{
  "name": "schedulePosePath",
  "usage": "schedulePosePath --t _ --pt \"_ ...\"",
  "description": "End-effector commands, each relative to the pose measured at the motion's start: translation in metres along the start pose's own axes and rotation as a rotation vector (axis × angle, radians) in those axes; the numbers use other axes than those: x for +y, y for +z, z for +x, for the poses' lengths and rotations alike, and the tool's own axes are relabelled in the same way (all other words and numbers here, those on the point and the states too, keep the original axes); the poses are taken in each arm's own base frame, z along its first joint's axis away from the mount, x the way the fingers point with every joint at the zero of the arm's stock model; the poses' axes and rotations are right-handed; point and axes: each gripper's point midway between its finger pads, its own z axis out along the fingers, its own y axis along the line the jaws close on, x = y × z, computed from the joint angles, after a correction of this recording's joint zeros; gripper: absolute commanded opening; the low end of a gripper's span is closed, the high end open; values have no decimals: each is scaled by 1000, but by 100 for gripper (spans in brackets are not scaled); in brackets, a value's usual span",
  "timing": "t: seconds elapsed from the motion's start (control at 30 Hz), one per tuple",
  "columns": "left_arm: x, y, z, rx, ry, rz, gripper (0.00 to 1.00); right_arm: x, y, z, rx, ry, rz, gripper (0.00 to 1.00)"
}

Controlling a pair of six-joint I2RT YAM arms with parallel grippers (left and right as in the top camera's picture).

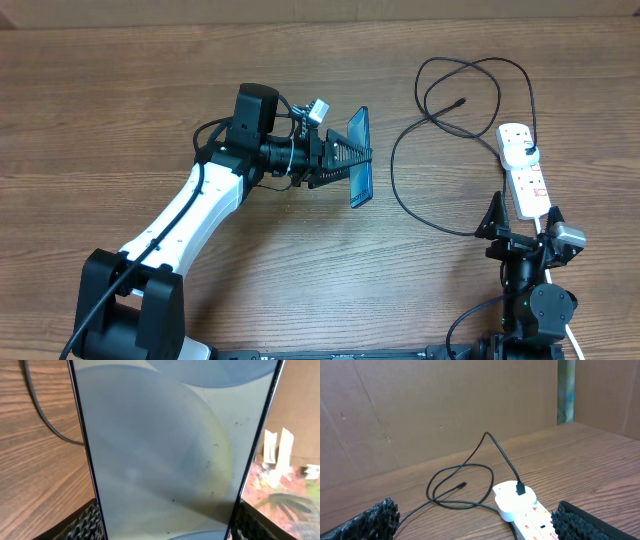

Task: Plug charger to phone and switch on socket
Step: 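Carry the upright smartphone rightward toward the table centre with left gripper, then raise the right gripper and move it toward the held smartphone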

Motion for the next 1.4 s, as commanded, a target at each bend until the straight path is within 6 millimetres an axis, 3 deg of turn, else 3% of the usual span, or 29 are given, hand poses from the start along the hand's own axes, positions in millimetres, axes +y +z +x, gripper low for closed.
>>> schedulePosePath --t 0.0,0.63,0.77,0.9,1.0,1.07,1.2,1.37 --pt "3 2 -4 -20 43 -23 29 0 0 3 0 -5 -1 100" --pt "4 2 -3 -17 0 -24 27 3 0 3 4 0 -20 100" --pt "5 2 -2 -12 -23 -24 27 34 -3 10 44 41 -199 100" --pt "3 2 2 6 -56 -12 27 81 -21 15 156 300 -474 100" --pt "-1 2 5 27 -83 7 27 113 -44 22 301 457 -676 100" --pt "-3 2 8 42 -87 21 27 138 -73 29 466 564 -854 100" --pt "-6 2 11 61 -115 37 27 151 -95 32 643 722 -938 100" --pt "-7 2 11 65 -154 39 27 149 -92 31 629 727 -919 100"
